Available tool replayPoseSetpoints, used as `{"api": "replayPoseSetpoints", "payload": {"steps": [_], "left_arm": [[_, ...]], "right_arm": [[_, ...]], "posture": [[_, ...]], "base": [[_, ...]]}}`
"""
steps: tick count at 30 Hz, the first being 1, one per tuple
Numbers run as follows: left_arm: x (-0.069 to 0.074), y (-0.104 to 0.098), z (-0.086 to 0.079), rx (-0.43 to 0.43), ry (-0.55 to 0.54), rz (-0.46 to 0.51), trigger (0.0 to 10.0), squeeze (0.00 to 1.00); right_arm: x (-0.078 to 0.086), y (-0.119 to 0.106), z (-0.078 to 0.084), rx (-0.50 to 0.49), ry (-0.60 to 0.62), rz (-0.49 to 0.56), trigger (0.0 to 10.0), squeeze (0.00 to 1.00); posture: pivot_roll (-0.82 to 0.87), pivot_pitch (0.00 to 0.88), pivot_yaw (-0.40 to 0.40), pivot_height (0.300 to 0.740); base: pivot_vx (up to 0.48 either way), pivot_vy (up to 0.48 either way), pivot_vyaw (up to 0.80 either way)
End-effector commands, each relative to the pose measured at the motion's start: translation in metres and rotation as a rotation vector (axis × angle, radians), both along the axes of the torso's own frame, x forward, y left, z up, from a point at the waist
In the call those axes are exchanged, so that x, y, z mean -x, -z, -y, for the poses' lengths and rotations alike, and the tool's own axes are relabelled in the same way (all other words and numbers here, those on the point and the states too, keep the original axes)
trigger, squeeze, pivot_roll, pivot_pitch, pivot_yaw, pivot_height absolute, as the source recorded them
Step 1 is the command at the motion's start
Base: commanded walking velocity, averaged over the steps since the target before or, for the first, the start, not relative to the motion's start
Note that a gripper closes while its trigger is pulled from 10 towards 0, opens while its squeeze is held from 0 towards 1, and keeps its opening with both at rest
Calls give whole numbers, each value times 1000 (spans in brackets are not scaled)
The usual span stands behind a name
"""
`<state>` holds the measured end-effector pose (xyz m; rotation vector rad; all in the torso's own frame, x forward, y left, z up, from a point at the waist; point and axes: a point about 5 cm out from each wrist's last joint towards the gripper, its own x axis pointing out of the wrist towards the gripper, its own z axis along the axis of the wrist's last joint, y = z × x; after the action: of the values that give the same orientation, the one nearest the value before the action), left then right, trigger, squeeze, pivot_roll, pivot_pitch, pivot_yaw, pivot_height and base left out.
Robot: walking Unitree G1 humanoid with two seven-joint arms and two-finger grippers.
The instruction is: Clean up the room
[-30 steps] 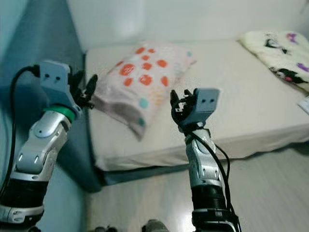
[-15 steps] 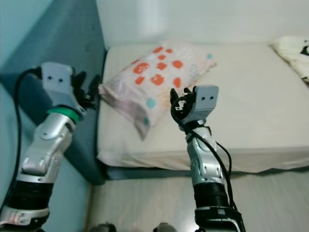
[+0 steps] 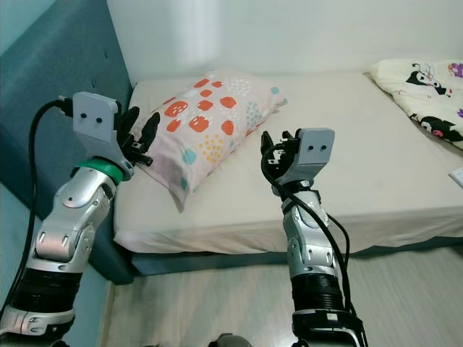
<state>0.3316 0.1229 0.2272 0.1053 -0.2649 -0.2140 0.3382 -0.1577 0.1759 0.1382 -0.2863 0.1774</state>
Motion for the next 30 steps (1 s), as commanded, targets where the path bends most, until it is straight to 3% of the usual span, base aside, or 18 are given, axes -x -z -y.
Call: {"api": "replayPoseSetpoints", "payload": {"steps": [1, 9, 30], "left_arm": [[0, 5, -1, -18, -11, -10, 10000, 0], [-1, 5, 0, -19, -12, -5, 10000, 0], [-1, 3, 2, -9, 1, -4, 10000, 0]], "right_arm": [[3, 1, -3, -12, -17, 6, 10000, 0], [2, 10, -1, 100, 16, -32, 10000, 0], [1, 9, 0, 66, 25, -27, 10000, 0]], "posture": [[-85, 26, 50, 727], [-88, 30, 51, 736], [-88, 35, 53, 740]], "base": [[311, 0, 0], [400, 0, 0], [382, 0, 0]]}}
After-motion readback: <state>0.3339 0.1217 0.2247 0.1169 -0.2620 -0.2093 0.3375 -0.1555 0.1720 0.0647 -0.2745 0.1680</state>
